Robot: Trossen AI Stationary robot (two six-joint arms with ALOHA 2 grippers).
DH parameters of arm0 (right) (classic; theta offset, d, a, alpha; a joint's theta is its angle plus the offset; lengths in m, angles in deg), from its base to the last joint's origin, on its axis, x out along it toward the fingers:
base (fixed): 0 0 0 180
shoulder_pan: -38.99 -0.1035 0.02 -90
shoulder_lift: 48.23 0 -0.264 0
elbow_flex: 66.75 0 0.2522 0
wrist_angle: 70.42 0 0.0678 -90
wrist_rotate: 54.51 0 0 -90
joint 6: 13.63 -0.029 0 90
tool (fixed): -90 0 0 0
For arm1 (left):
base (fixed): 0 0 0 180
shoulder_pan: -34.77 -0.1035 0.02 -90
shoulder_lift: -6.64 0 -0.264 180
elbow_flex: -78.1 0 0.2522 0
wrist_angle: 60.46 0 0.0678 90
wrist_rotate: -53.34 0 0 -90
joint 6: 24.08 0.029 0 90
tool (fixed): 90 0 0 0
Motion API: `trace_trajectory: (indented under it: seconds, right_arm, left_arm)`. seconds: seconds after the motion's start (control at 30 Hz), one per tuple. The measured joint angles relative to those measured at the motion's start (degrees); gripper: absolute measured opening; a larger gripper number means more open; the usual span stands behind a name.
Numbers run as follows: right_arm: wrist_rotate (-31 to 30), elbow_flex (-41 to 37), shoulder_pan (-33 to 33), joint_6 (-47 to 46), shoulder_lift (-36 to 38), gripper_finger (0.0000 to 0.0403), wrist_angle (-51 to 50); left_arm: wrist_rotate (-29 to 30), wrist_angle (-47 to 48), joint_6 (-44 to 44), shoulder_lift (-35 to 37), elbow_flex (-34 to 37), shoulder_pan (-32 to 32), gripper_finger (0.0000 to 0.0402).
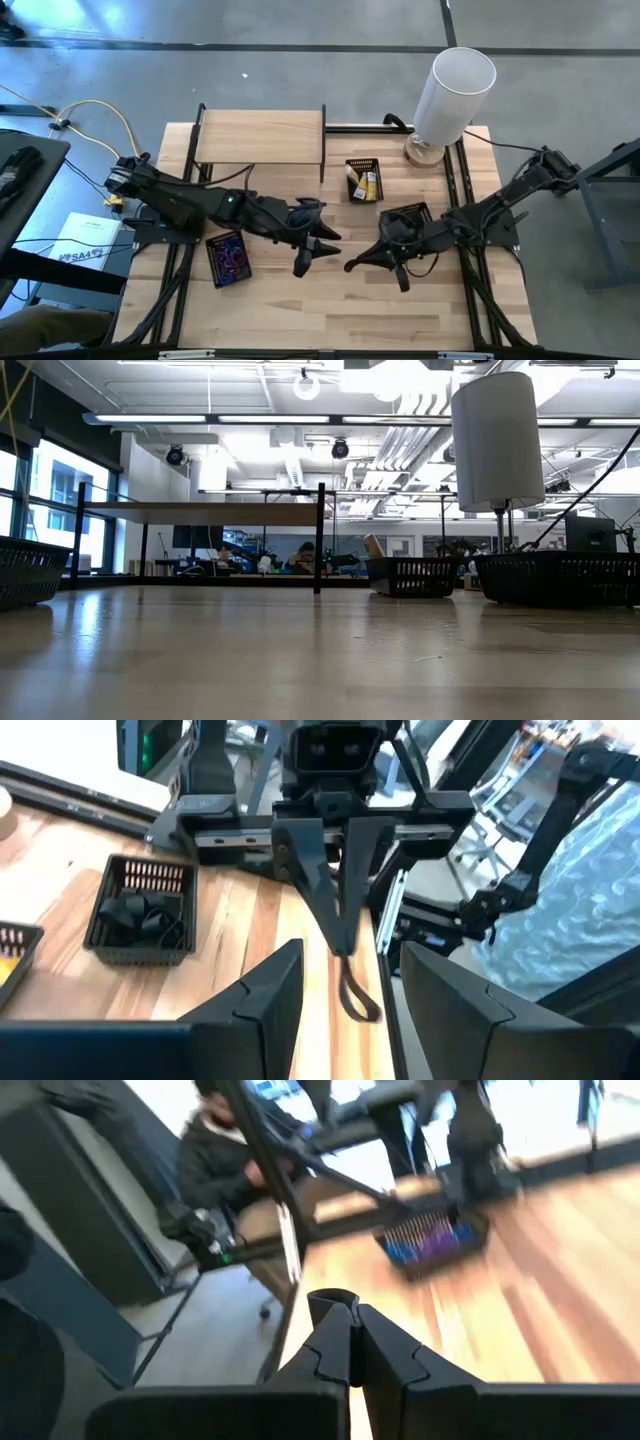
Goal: Pick & Place Office Desk Supplies
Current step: Put the black rubberband into the bottom right black bin
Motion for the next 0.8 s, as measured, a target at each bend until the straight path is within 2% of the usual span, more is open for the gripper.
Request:
trace_trajectory:
  seconds: [0.2,0.5,0.8]
  right_arm:
    - [-4.8,0.0,-1.8,-9.4,2.8,0.0003,-9.8]
    - [-13.5,0.0,-3.9,-20.4,12.9,0.0003,-26.1]
    - [-14.8,0.0,-4.6,-41.6,16.8,0.0003,-49.8]
  left_arm:
    - [-0.1,2.7,0.0,0.0,0.0,0.9,0.0163]
    - [-0.9,6.2,-1.0,0.0,0.0,1.5,0.0163]
    - [-4.2,11.7,-7.6,0.2,0.0,1.2,0.0163]
